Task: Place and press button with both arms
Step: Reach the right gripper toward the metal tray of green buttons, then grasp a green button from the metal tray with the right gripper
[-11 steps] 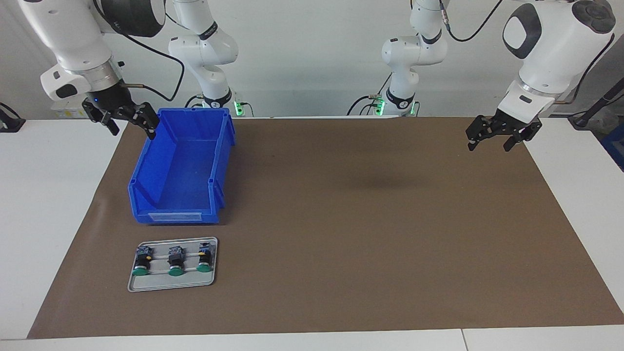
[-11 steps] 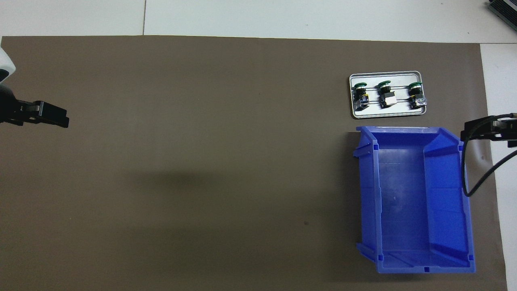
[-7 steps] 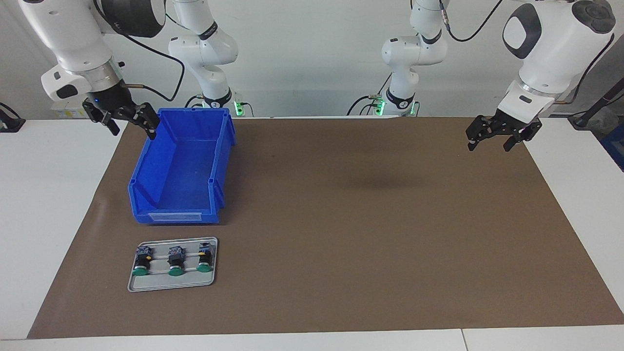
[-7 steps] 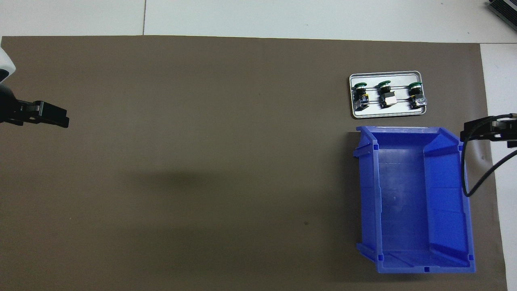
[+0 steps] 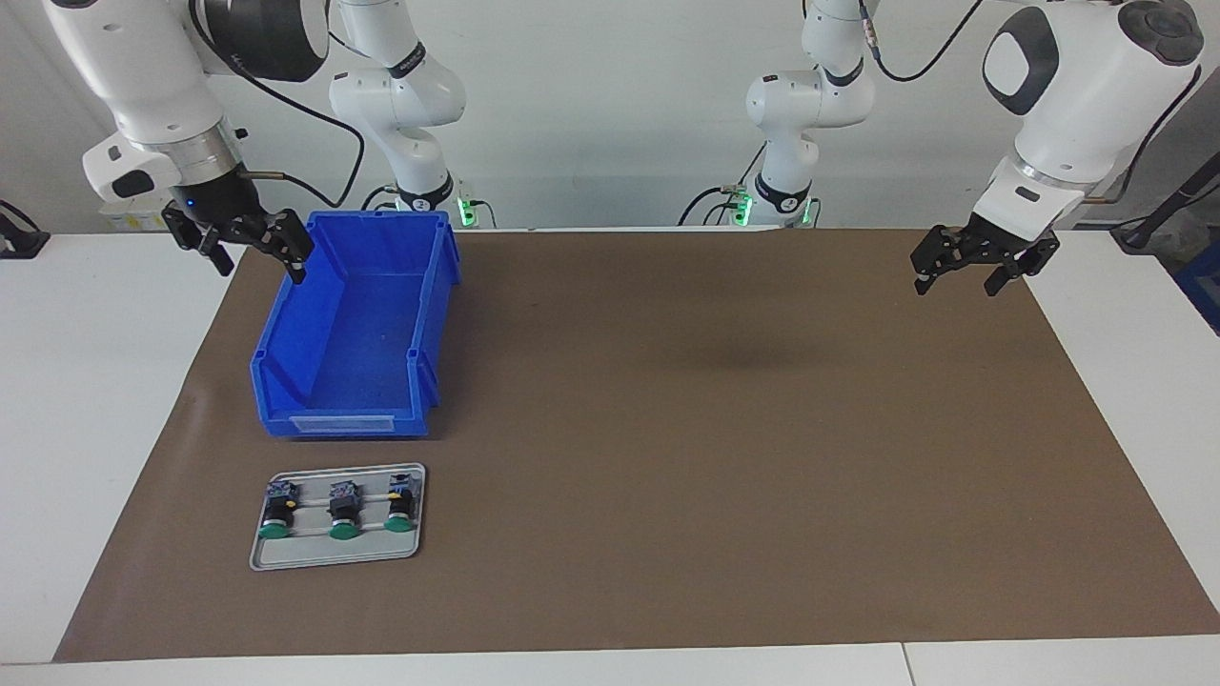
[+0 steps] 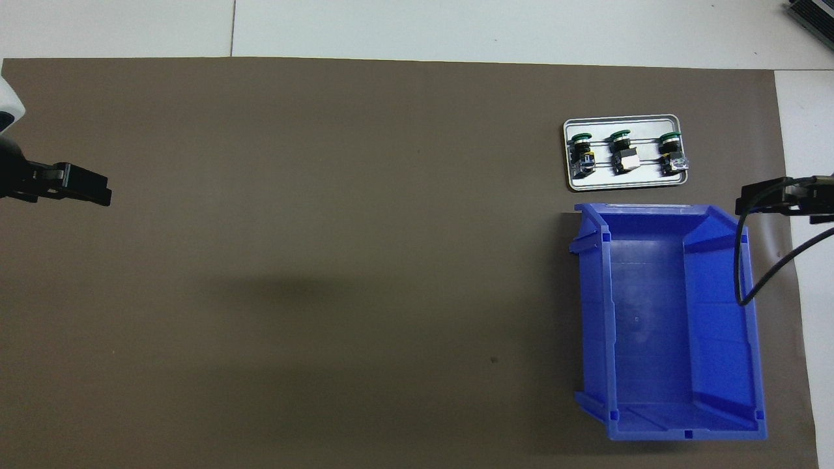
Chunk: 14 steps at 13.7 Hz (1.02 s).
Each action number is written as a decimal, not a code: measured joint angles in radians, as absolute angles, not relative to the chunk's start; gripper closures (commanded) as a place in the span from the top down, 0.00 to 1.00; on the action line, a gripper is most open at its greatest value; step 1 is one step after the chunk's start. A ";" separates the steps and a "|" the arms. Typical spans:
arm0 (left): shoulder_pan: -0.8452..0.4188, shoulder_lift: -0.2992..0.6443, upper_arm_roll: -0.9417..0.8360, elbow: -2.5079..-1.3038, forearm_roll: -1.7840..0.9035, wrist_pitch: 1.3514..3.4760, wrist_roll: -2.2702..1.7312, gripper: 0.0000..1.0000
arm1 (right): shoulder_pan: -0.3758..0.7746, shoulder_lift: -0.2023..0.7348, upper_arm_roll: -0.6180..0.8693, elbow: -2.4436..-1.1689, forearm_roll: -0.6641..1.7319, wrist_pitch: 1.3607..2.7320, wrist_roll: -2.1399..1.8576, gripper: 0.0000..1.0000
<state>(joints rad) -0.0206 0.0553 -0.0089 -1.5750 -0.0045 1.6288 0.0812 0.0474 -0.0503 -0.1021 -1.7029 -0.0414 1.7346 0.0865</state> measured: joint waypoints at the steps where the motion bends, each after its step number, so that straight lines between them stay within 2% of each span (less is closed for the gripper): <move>1: -0.021 0.055 -0.009 -1.575 -0.004 1.629 0.081 1.00 | 0.056 -0.035 -0.102 -1.704 -0.041 1.777 0.087 0.99; 3: -0.021 0.055 -0.009 -1.575 -0.004 1.629 0.081 1.00 | 0.066 0.038 -0.100 -1.693 -0.040 1.873 0.087 0.99; 7: -0.021 0.055 -0.009 -1.575 -0.004 1.629 0.081 1.00 | 0.068 0.330 -0.098 -1.586 -0.012 2.121 0.073 0.99; 9: -0.021 0.055 -0.009 -1.575 -0.004 1.629 0.081 1.00 | 0.064 0.447 -0.098 -1.558 0.017 2.235 0.039 0.99; 14: -0.021 0.055 -0.009 -1.575 -0.004 1.629 0.081 1.00 | 0.056 0.592 -0.098 -1.565 0.063 2.406 -0.087 0.99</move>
<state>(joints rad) -0.0206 0.0553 -0.0089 -1.5750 -0.0045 1.6288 0.0812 0.0556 0.5921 -0.0977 -1.5654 0.0633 2.4065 -0.0867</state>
